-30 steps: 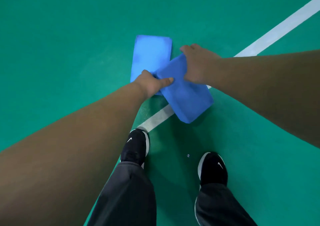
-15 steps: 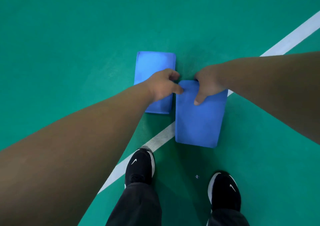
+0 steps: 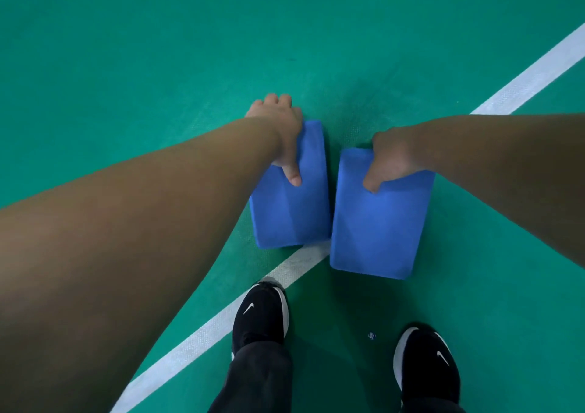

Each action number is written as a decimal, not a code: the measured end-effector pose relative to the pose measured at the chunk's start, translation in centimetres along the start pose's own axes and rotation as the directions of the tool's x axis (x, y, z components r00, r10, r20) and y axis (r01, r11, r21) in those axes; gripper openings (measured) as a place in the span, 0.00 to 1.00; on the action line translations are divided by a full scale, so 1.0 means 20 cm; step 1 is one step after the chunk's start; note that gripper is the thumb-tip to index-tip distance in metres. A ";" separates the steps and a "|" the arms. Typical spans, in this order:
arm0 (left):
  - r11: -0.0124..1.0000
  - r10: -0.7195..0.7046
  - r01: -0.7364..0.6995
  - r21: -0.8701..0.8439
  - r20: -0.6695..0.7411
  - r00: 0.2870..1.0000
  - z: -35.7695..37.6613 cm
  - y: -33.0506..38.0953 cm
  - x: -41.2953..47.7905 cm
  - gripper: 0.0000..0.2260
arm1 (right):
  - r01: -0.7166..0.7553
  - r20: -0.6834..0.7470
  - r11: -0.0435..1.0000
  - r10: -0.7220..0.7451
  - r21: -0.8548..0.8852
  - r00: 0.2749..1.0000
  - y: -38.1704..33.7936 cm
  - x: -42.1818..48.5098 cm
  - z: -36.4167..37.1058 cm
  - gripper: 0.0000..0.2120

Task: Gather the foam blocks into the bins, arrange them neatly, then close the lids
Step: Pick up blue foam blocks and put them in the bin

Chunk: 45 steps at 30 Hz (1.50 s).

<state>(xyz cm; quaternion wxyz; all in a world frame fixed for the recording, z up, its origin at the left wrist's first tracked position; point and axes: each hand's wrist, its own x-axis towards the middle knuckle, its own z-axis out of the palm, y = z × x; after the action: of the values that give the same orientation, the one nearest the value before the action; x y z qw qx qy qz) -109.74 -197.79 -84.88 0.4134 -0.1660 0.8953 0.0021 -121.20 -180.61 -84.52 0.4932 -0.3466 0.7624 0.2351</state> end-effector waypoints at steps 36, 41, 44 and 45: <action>0.614 0.752 -0.595 0.518 -0.155 0.641 -1.06 2.14 -1.44 0.29 | -0.338 -0.308 0.669 0.654 0.662 0.691 1.37 -2.08 1.24 0.27; 0.405 0.872 -0.660 0.633 -0.048 0.488 -0.93 2.78 -1.68 0.28 | -0.387 -0.154 0.467 0.773 0.795 0.616 1.56 -2.35 1.84 0.27; 0.317 0.904 -0.688 0.653 0.010 0.426 -0.78 3.17 -1.82 0.29 | -0.417 -0.053 0.338 0.825 0.844 0.563 1.63 -2.46 2.24 0.28; 0.298 0.911 -0.696 0.653 0.024 0.412 -0.72 3.30 -1.87 0.30 | -0.428 -0.021 0.296 0.841 0.854 0.540 1.65 -2.49 2.38 0.28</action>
<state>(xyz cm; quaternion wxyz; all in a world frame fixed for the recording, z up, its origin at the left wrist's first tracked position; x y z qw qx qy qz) -117.51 -126.37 -56.51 0.2128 0.4509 0.8628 -0.0843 -104.67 -111.01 -57.59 0.2437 0.2021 0.9482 -0.0242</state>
